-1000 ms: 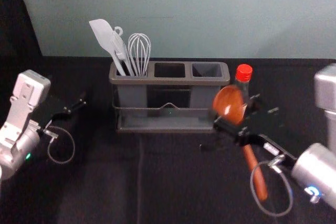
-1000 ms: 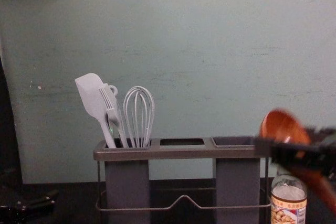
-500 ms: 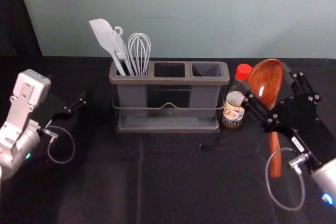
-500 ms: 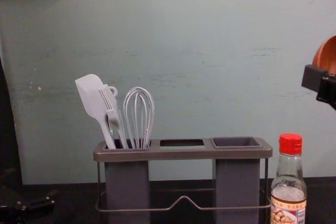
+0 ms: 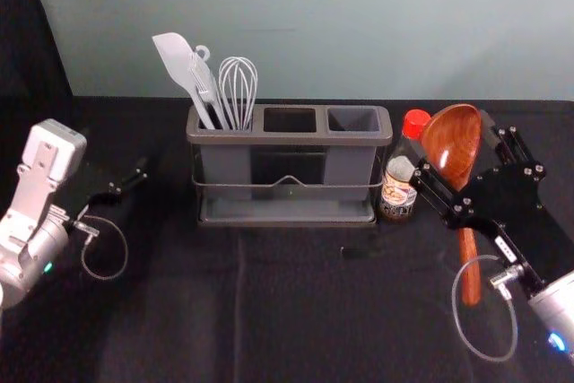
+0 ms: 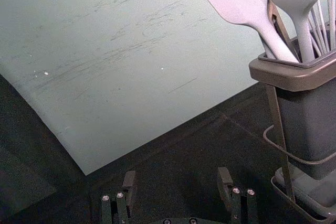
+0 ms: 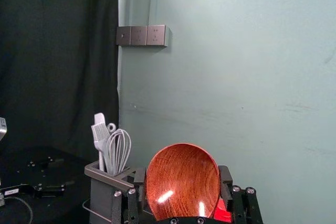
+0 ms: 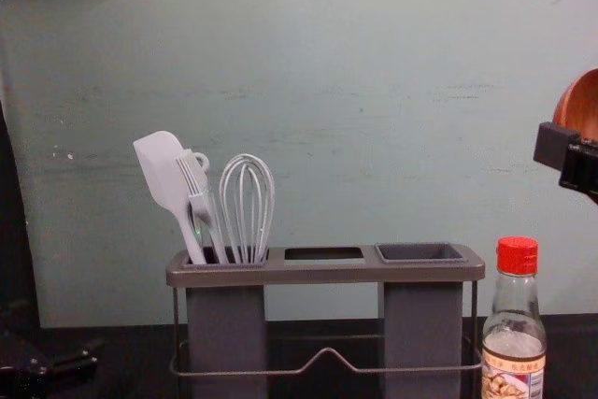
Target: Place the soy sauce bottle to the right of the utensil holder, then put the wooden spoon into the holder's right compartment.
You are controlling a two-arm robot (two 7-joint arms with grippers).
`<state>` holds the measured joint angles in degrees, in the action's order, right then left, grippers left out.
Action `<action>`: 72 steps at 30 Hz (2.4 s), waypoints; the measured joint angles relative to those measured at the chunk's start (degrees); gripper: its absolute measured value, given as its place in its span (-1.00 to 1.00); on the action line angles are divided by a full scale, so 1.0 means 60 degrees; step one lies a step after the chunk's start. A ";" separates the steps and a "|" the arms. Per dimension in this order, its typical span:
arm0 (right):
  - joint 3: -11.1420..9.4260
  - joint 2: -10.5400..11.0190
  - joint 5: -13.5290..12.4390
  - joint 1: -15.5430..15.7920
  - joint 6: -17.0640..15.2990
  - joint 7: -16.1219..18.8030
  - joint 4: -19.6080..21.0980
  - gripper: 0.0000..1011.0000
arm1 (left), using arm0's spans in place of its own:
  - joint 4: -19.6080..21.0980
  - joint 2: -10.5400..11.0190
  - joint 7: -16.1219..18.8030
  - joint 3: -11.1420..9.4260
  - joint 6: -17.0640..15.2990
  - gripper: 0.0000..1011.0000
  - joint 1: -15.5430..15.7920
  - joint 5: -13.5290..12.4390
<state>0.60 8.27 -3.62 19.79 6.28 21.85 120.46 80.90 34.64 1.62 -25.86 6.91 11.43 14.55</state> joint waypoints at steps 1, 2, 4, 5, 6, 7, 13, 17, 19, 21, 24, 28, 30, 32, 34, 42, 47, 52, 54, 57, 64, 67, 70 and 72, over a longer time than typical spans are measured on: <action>-0.0001 -0.0001 -0.0003 -0.0003 -0.0003 0.0009 -0.0002 0.66 | 0.0000 0.0000 0.0000 0.0000 0.0000 0.98 0.0000 0.0000; -0.0002 -0.0002 -0.0004 -0.0004 -0.0004 0.0017 -0.0002 0.66 | 0.0000 0.0000 0.0000 0.0000 0.0000 0.98 0.0000 0.0000; -0.0003 -0.0003 -0.0007 -0.0007 -0.0006 0.0024 -0.0004 0.66 | 0.0000 0.0000 0.0000 -0.0001 0.0000 0.98 0.0000 0.0000; -0.0005 -0.0005 -0.0010 -0.0008 -0.0008 0.0026 -0.0005 0.66 | 0.0000 0.0001 0.0000 0.0000 0.0000 0.98 0.0000 0.0000; -0.0005 -0.0005 -0.0011 -0.0009 -0.0009 0.0028 -0.0006 0.66 | 0.0000 0.0001 0.0000 0.0000 0.0000 0.98 0.0000 0.0000; -0.0006 -0.0006 -0.0013 -0.0010 -0.0010 0.0029 -0.0007 0.66 | 0.0000 0.0000 0.0000 0.0000 0.0000 0.98 0.0000 0.0000; -0.0038 0.0001 -0.0015 -0.0029 0.0073 -0.0034 -0.0034 0.66 | 0.0000 0.0001 0.0000 0.0000 0.0000 0.98 0.0001 0.0000; -0.0079 0.0009 -0.0166 -0.0325 0.0254 -0.0158 -0.0192 0.66 | 0.0000 0.0000 0.0000 -0.0001 0.0000 0.98 0.0000 0.0000; -0.0074 0.0021 -0.0231 -0.0506 0.0257 -0.0168 -0.0257 0.66 | 0.0000 0.0001 0.0000 -0.0001 0.0000 0.98 0.0000 0.0000; -0.0048 0.0049 -0.0279 -0.0716 0.0248 -0.0170 -0.0332 0.66 | 0.0000 0.0000 0.0000 0.0000 0.0000 0.98 0.0000 0.0000; 0.0099 0.0178 -0.0337 -0.1415 0.0069 -0.0154 -0.0569 0.66 | 0.0000 0.0000 0.0000 0.0000 0.0000 0.98 0.0000 0.0000; 0.0355 0.0330 -0.0365 -0.2207 -0.0175 0.0005 -0.0912 0.66 | 0.0000 0.0000 0.0000 -0.0001 0.0000 0.98 0.0001 0.0000; 0.0464 0.0386 -0.0371 -0.2529 -0.0252 0.0076 -0.1083 0.66 | 0.0000 0.0000 0.0000 0.0000 0.0000 0.98 0.0000 0.0000; 0.0655 0.0486 -0.0345 -0.3050 -0.0347 0.0195 -0.1363 0.66 | 0.0000 0.0001 0.0000 0.0000 0.0000 0.98 0.0000 -0.0001; 0.0816 0.0563 -0.0322 -0.3566 -0.0421 0.0292 -0.1676 0.66 | 0.0000 0.0000 0.0000 0.0000 0.0000 0.98 0.0000 0.0000; 0.1122 0.0587 -0.0716 -0.4973 -0.0572 0.0624 -0.2697 0.66 | 0.0000 0.0001 0.0000 0.0000 0.0000 0.98 0.0000 0.0000; 0.1316 0.0556 -0.1101 -0.5769 -0.0567 0.0877 -0.3508 0.66 | 0.0000 0.0000 0.0000 0.0000 0.0000 0.98 0.0001 0.0000; 0.1453 0.0467 -0.1547 -0.6286 -0.0361 0.1162 -0.4242 0.66 | 0.0000 0.0000 0.0000 0.0000 0.0000 0.98 0.0000 0.0000; 0.1479 0.0364 -0.1865 -0.6526 -0.0132 0.1314 -0.4660 0.66 | 0.0000 0.0000 0.0000 0.0000 0.0000 0.98 0.0000 0.0000; 0.1474 0.0192 -0.2334 -0.6794 0.0313 0.1546 -0.5217 0.66 | 0.0000 0.0001 0.0000 0.0000 0.0000 0.98 0.0001 -0.0001; 0.1536 -0.0144 -0.3217 -0.7281 0.1312 0.2049 -0.6417 0.66 | 0.0000 0.0000 0.0000 -0.0001 0.0000 0.98 0.0000 0.0000; 0.1597 -0.0199 -0.3319 -0.7397 0.1482 0.2087 -0.6723 0.66 | 0.0000 0.0000 0.0000 0.0000 0.0000 0.98 0.0000 0.0000; 0.1683 -0.0247 -0.3398 -0.7519 0.1621 0.2110 -0.7058 0.66 | 0.0000 0.0000 0.0000 -0.0001 0.0000 0.98 0.0000 0.0000; 0.1744 -0.0270 -0.3434 -0.7599 0.1703 0.2108 -0.7265 0.66 | 0.0000 0.0000 0.0000 -0.0001 0.0000 0.98 0.0000 0.0000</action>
<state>11.07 6.65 -24.23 -25.81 16.50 34.50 76.86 80.90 34.65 1.62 -25.86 6.91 11.43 14.55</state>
